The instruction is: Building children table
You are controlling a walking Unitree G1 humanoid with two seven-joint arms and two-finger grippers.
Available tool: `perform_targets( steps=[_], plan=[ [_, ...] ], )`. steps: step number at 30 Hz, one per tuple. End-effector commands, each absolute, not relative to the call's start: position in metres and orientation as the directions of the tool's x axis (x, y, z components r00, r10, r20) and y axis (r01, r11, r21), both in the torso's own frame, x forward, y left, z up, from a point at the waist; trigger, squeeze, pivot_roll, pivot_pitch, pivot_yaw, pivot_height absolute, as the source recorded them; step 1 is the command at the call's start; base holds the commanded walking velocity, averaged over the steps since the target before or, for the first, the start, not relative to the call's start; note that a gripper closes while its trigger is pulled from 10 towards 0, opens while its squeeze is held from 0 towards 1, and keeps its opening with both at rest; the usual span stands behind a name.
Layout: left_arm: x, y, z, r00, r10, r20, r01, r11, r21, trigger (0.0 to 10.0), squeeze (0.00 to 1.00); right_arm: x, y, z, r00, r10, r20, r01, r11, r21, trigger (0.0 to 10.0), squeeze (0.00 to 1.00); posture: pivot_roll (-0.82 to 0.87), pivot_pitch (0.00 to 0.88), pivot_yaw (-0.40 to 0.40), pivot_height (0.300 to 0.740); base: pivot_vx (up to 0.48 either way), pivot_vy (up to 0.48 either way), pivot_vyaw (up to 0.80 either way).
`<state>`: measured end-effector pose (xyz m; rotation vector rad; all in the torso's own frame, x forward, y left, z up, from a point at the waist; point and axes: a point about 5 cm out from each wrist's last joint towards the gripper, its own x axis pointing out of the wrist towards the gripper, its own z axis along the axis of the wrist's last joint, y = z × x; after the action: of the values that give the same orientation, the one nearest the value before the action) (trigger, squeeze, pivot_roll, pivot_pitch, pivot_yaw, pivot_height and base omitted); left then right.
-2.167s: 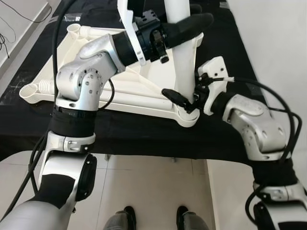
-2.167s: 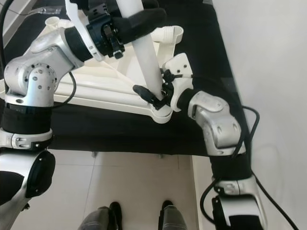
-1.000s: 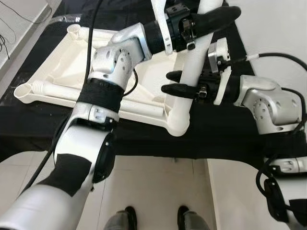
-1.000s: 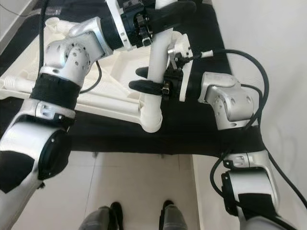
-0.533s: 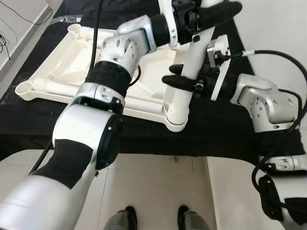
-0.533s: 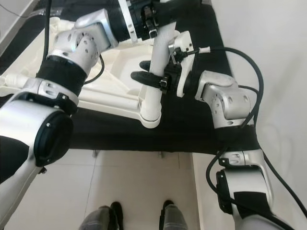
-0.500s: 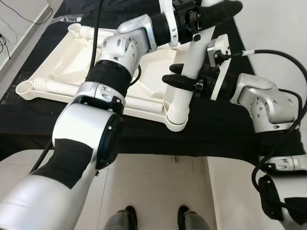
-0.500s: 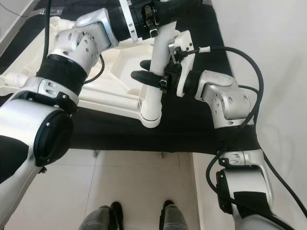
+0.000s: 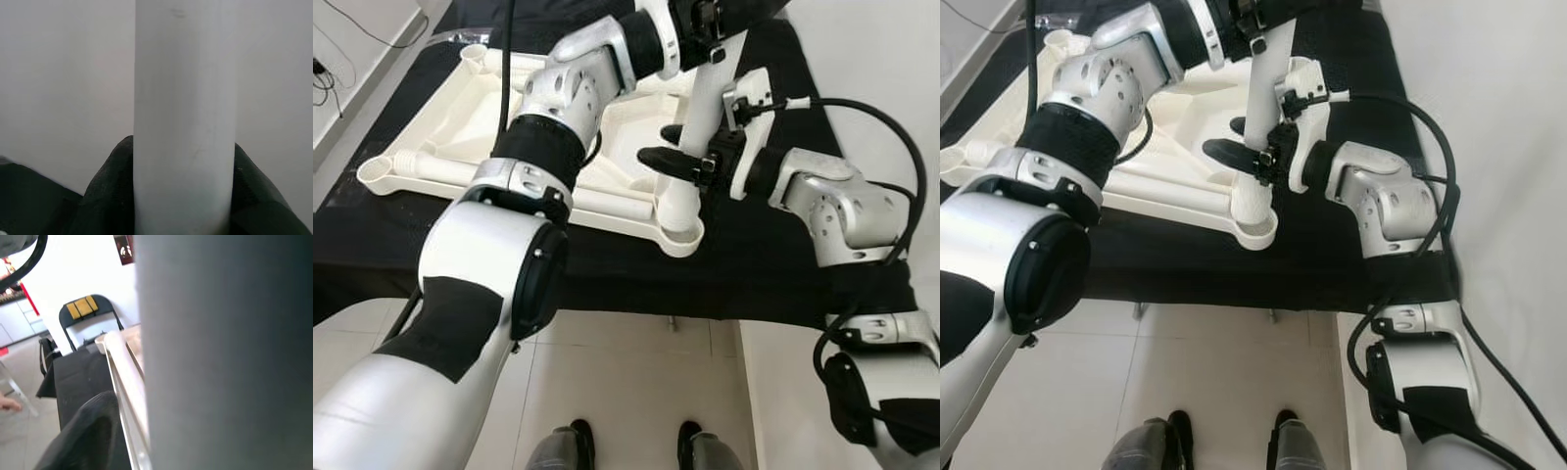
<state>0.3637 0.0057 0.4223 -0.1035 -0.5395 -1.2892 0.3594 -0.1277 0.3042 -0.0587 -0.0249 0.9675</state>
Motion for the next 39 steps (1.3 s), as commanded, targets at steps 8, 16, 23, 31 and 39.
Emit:
perform_targets(
  steps=[8,16,23,31,39],
  plan=[
    [0.323,-0.040,0.443,-0.108,-0.881,0.460,0.927,0.078,0.366,0.0,0.00,0.360,-0.076,0.290,0.466,0.880,-0.088,-0.884,0.467,-0.010,10.0,0.00,-0.03,0.231,0.067,0.740,0.000,0.000,0.00],
    [0.325,-0.040,0.443,-0.099,-0.878,0.469,0.931,0.085,0.355,0.0,0.00,0.359,-0.067,0.300,0.453,0.891,0.007,-0.891,0.453,0.008,0.0,0.00,-0.03,0.232,0.069,0.740,0.000,0.000,0.00],
    [0.325,-0.041,0.442,-0.097,-0.878,0.469,0.931,0.087,0.355,0.0,0.00,0.357,-0.065,0.301,0.446,0.895,0.021,-0.895,0.446,-0.001,0.0,0.00,-0.02,0.231,0.067,0.740,0.000,0.000,0.00],
    [0.326,-0.041,0.442,-0.077,-0.870,0.487,0.934,0.108,0.341,0.0,0.59,0.360,-0.069,0.302,0.471,0.882,0.024,-0.882,0.471,-0.018,0.0,0.00,-0.02,0.230,0.061,0.740,0.000,0.000,0.00],
    [0.341,0.010,0.462,0.050,-0.769,0.638,0.951,0.231,0.204,10.0,1.00,0.370,-0.100,0.307,0.580,0.812,0.063,-0.810,0.584,-0.058,0.0,0.00,-0.02,0.223,0.052,0.740,0.000,0.000,0.00]
  ],
)
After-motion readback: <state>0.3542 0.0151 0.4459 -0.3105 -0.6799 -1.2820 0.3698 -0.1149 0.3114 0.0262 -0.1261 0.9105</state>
